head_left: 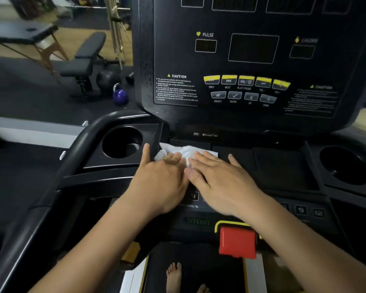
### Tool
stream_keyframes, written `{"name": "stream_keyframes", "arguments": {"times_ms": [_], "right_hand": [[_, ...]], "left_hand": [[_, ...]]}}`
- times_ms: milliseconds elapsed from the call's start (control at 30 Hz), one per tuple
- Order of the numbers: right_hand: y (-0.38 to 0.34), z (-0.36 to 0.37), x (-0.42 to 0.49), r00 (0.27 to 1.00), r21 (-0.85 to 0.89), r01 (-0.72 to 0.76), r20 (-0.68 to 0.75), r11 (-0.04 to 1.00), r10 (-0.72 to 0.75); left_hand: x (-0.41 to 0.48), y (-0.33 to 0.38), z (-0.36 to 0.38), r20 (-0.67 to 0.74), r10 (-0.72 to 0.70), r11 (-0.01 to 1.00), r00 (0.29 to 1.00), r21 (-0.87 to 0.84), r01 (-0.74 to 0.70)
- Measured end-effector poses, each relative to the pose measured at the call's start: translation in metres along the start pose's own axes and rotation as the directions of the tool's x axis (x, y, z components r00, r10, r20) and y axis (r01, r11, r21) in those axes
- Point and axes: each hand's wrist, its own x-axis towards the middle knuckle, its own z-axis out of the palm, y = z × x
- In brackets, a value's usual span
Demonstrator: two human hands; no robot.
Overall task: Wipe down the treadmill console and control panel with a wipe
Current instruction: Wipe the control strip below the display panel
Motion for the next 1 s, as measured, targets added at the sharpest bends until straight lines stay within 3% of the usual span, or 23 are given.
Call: {"name": "stream_keyframes", "arguments": {"times_ms": [167,567,833,1000], "right_hand": [[0.01,0.002,0.016,0.999,0.006,0.032,-0.015,0.999,-0.031],[0.017,0.002,0.008,0.997,-0.028,0.078,0.009,0.997,-0.078],[0.016,0.001,0.031,0.997,-0.05,0.053,-0.053,0.997,-0.056],[0.008,0.006,-0.004,0.996,-0.045,0.086,-0.029,0.995,-0.087]], "left_hand": [[0.012,0.008,0.008,0.008,-0.105,0.994,0.994,0.023,0.105],[0.009,0.019,0.004,0.001,-0.166,0.986,0.986,-0.014,0.166],[0.033,0.011,0.009,0.028,-0.203,0.978,0.979,-0.031,0.204],[-0.002,0.027,0.003,0.054,-0.182,0.978,0.982,0.119,0.174]]}}
